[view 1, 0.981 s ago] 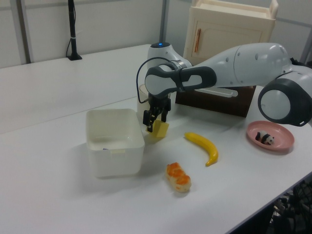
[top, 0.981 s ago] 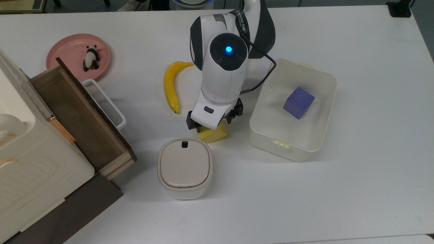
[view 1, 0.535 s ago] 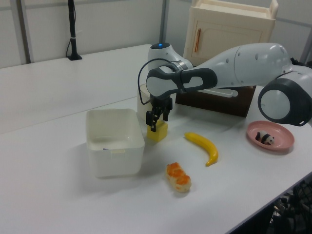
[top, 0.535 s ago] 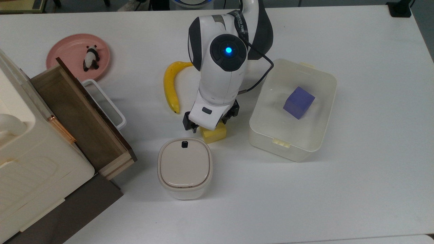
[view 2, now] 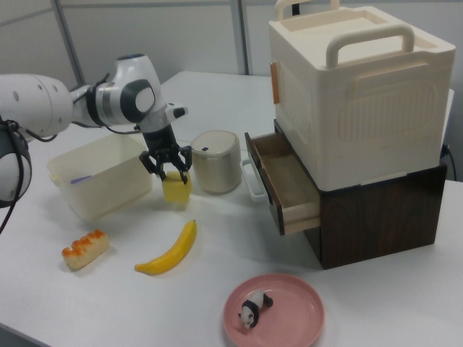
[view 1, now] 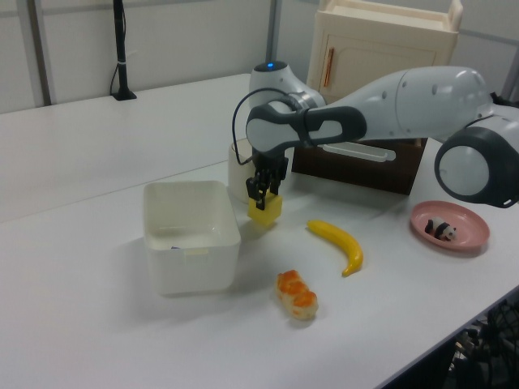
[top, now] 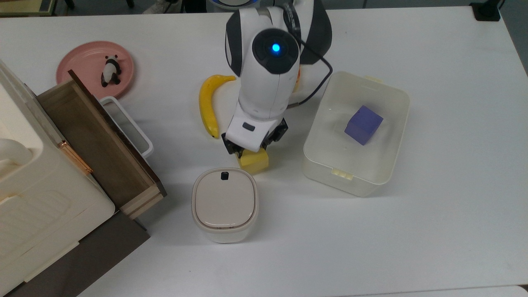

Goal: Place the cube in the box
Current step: 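Lift the yellow cube and carry it over the clear plastic box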

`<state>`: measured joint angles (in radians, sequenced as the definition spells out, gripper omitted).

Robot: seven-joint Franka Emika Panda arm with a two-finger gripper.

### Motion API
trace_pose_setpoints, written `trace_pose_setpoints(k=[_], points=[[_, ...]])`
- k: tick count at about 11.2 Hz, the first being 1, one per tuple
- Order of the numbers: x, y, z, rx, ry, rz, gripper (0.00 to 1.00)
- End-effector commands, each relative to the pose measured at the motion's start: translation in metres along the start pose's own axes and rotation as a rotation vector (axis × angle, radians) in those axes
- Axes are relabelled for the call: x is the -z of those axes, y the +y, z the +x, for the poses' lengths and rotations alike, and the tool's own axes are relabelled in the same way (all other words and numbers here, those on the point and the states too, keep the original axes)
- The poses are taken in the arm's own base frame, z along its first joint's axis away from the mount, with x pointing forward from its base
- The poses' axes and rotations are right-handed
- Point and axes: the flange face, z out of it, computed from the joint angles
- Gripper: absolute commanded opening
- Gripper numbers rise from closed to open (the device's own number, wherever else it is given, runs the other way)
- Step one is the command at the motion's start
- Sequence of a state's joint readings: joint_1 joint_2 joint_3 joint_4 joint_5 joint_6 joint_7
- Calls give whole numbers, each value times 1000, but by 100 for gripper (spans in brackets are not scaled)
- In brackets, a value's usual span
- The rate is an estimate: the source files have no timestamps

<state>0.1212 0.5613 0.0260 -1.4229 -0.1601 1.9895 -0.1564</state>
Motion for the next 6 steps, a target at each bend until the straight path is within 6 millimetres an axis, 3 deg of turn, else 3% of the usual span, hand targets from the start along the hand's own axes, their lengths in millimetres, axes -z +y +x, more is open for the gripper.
trace_pose_setpoints(k=[1,4,5,6], points=[[72,3,-19,-5,5,73,4],[124,-22,-12,-64,70,135,4],[136,-37,-7,-91,91,146,5],[144,-67,-2,-96,101,148,5]])
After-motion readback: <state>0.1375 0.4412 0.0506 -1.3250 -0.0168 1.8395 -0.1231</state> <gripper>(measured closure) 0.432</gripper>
